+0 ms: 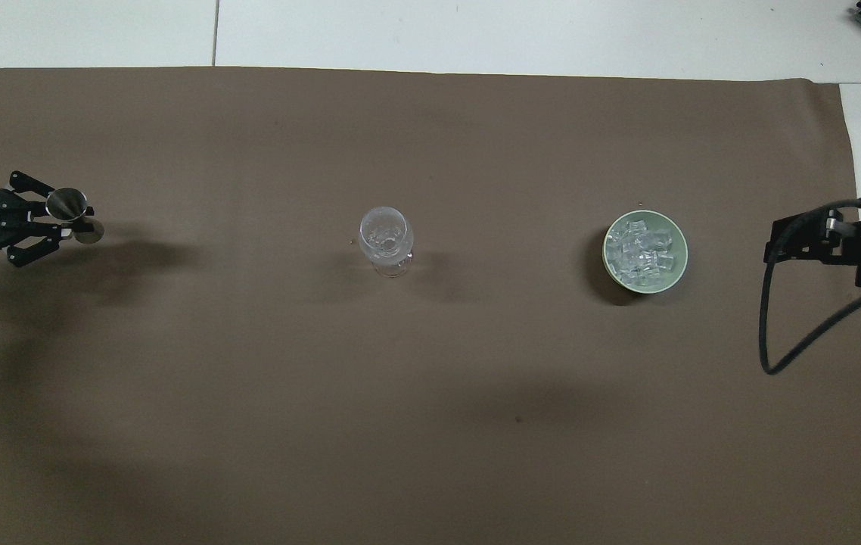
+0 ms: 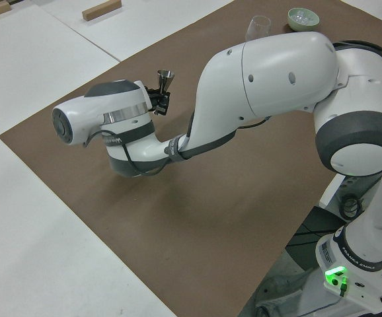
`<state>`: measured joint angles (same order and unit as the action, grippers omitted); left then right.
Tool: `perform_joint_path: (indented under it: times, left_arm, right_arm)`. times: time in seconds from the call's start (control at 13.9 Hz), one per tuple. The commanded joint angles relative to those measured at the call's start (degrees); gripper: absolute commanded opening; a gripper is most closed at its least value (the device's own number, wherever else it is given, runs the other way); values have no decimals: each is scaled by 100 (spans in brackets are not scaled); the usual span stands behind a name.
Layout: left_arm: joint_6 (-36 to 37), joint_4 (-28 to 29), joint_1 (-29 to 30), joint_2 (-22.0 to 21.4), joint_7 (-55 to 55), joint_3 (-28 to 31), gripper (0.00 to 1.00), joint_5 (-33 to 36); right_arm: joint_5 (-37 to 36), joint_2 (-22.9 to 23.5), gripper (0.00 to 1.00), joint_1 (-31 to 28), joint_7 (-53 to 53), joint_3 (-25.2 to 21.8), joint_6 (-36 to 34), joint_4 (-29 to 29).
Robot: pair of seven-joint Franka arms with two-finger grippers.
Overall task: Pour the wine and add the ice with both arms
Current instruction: 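Carry the silver cup back toward its spot with the left gripper, then set down the silver cup while the right gripper grasps the ice dish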
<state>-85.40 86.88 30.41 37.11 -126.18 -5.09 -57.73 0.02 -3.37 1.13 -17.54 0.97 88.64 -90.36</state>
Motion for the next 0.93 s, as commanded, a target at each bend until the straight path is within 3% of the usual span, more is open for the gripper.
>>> perform_joint_path:
  times: [0.0,0.5,0.86]
  left_arm:
    - [515,-128,604,497,-179,-439,0,-387]
    - [814,-119,958,1043,-487,-502,0,-529]
    - [833,-101,1019,1175,-776,-493,0,-520]
  right_arm:
    - [139,-50,100,-78,250,17,487,-253]
    - [42,670,100,-34,488,17,1172,-437]
    - [-125,1013,100,62,480,17,2831,-1465]
